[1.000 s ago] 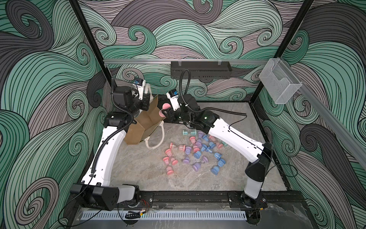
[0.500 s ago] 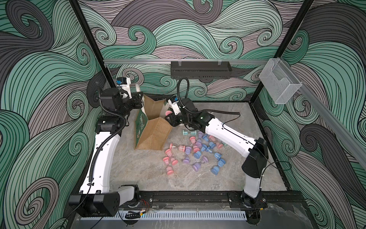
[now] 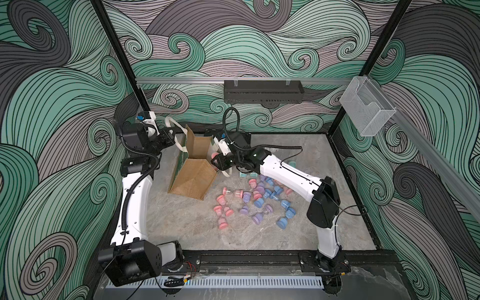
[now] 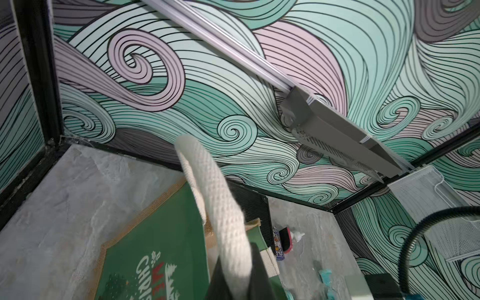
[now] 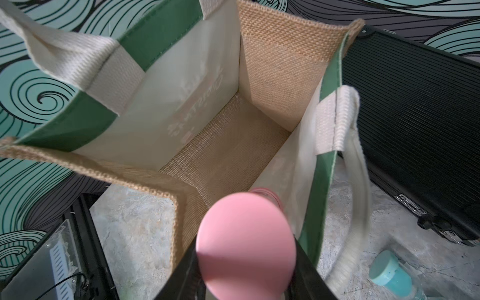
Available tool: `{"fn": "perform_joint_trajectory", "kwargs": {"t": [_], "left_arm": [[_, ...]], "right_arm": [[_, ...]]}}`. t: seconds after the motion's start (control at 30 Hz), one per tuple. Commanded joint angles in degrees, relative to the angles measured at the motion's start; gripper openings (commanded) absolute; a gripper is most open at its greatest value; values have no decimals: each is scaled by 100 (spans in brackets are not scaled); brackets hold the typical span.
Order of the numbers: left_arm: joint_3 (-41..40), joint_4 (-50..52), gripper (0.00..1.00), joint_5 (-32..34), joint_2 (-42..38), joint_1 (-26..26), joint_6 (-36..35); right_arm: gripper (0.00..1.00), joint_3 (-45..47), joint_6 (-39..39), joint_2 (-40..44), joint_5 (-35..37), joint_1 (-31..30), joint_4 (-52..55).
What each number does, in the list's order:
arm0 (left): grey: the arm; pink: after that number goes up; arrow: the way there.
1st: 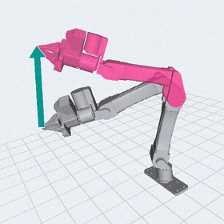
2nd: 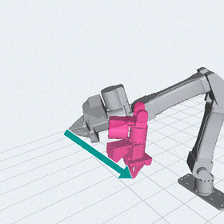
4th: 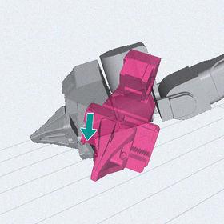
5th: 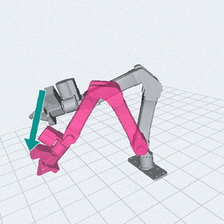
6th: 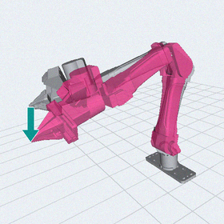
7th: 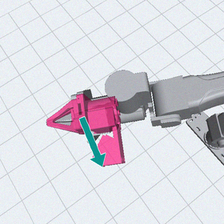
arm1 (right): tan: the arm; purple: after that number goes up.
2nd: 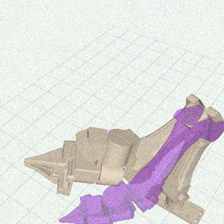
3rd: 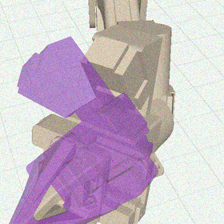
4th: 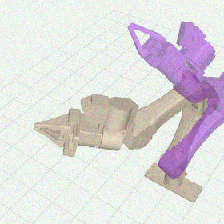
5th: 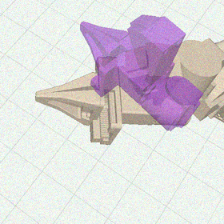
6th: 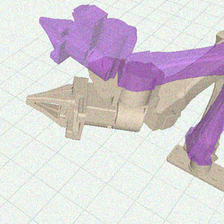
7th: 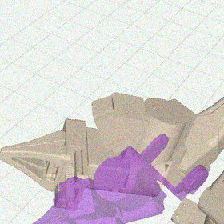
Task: Put the hourglass into the canvas bag
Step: Adjust the canvas bag at the center of the board.
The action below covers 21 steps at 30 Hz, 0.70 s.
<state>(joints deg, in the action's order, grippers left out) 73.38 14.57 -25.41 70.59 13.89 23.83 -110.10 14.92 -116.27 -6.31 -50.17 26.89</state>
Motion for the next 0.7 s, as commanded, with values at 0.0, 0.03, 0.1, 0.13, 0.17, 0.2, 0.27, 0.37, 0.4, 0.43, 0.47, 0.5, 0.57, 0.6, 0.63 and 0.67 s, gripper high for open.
{"fn": "perform_joint_trajectory", "kwargs": {"t": [0.0, 0.03, 0.1, 0.13, 0.17, 0.2, 0.27, 0.37, 0.4, 0.43, 0.47, 0.5, 0.57, 0.6, 0.63, 0.67], "left_arm": [[-167, 325, 0, 564, -163, 195, 271], [-168, 511, 0, 760, -197, 240, 247], [-160, 726, 8, 1142, -278, 309, 135], [-91, 882, 24, 1314, -291, 352, 86], [50, 1150, 35, 1518, -270, 398, 24], [216, 1462, 43, 1733, -244, 416, -36], [528, 1891, 57, 2062, -237, 463, -216], [776, 2188, 66, 2299, -330, 473, -427], [845, 2291, 69, 2397, -361, 471, -477], [912, 2346, 71, 2472, -383, 472, -538], [923, 2334, 71, 2433, -401, 474, -582], [917, 2283, 70, 2183, -367, 474, -656], [1114, 2539, 70, 1524, -83, 473, -770], [1189, 2668, 70, 1289, 64, 474, -830], [1213, 2756, 70, 1096, 226, 465, -881], [1215, 2823, 71, 1076, 339, 466, -896]], "right_arm": [[23, -529, -223, -187, 432, -104, 442], [23, -554, -201, -202, 442, -107, 448], [23, -633, -225, -240, 491, -124, 474], [23, -719, -252, -276, 571, -148, 528], [23, -793, -282, -316, 587, -168, 567], [23, -868, -304, -362, 578, -177, 602], [23, -1050, -322, -457, 575, -199, 727], [24, -1313, -358, -610, 609, -237, 853], [24, -1390, -358, -656, 635, -246, 907], [24, -1479, -367, -706, 639, -255, 954], [24, -1540, -371, -735, 632, -256, 982], [24, -1600, -375, -787, 631, -256, 988], [24, -1795, -425, -897, 616, -265, 1076], [24, -1876, -445, -961, 614, -265, 1127], [24, -1975, -462, -1022, 627, -274, 1199], [24, -2022, -479, -1070, 623, -272, 1234]]}}
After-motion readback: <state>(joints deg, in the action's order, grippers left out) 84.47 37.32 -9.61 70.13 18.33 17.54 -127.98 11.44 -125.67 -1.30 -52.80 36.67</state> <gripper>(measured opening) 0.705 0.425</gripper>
